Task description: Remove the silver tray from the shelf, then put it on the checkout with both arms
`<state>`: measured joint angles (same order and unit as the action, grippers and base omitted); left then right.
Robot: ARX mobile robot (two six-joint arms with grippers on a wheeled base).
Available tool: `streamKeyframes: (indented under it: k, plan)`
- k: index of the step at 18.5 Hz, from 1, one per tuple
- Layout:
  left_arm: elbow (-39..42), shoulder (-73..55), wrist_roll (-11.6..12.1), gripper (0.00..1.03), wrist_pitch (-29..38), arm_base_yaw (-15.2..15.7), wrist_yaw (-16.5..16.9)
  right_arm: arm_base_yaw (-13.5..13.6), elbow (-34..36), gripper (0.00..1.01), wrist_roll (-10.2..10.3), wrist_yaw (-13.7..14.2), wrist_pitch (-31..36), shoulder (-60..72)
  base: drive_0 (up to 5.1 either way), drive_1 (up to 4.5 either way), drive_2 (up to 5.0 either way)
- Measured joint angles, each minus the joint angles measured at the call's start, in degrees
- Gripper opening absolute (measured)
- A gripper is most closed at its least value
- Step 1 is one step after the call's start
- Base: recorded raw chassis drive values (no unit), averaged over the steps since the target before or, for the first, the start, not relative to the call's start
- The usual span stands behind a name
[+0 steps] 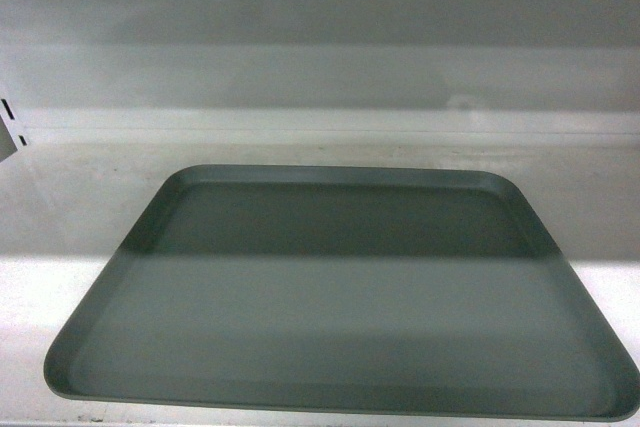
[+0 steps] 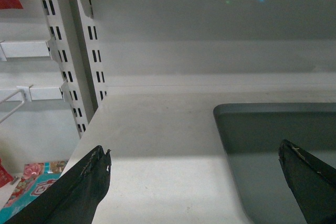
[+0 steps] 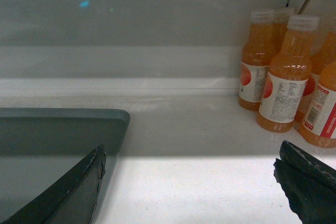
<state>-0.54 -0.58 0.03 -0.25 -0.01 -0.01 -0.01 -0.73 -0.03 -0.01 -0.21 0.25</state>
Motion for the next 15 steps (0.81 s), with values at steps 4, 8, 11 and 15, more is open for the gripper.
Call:
streamKeyframes:
  k: [4, 8, 11, 15]
  plan:
    - [0.00, 0.00, 0.00, 0.98, 0.02, 0.00, 0.00, 0.00, 0.00, 0.98, 0.00, 0.00, 0.00, 0.00, 0.0, 0.00, 0.0]
    - [0.00, 0.00, 0.00, 0.98, 0.00, 0.00, 0.00, 0.00, 0.00, 0.98, 0.00, 0.00, 0.00, 0.00, 0.0, 0.00, 0.0]
    - [0.00, 0.00, 0.00, 0.98, 0.00, 0.00, 0.00, 0.00, 0.00, 0.98, 0.00, 0.00, 0.00, 0.00, 0.0, 0.00, 0.0]
    - [-1.14, -0.85, -0.90, 0.98, -4.42, -0.37, -0.87, -0.57, -1.36, 0.98, 2.01, -0.61, -5.68, 2.10, 0.0, 0.00, 0.0]
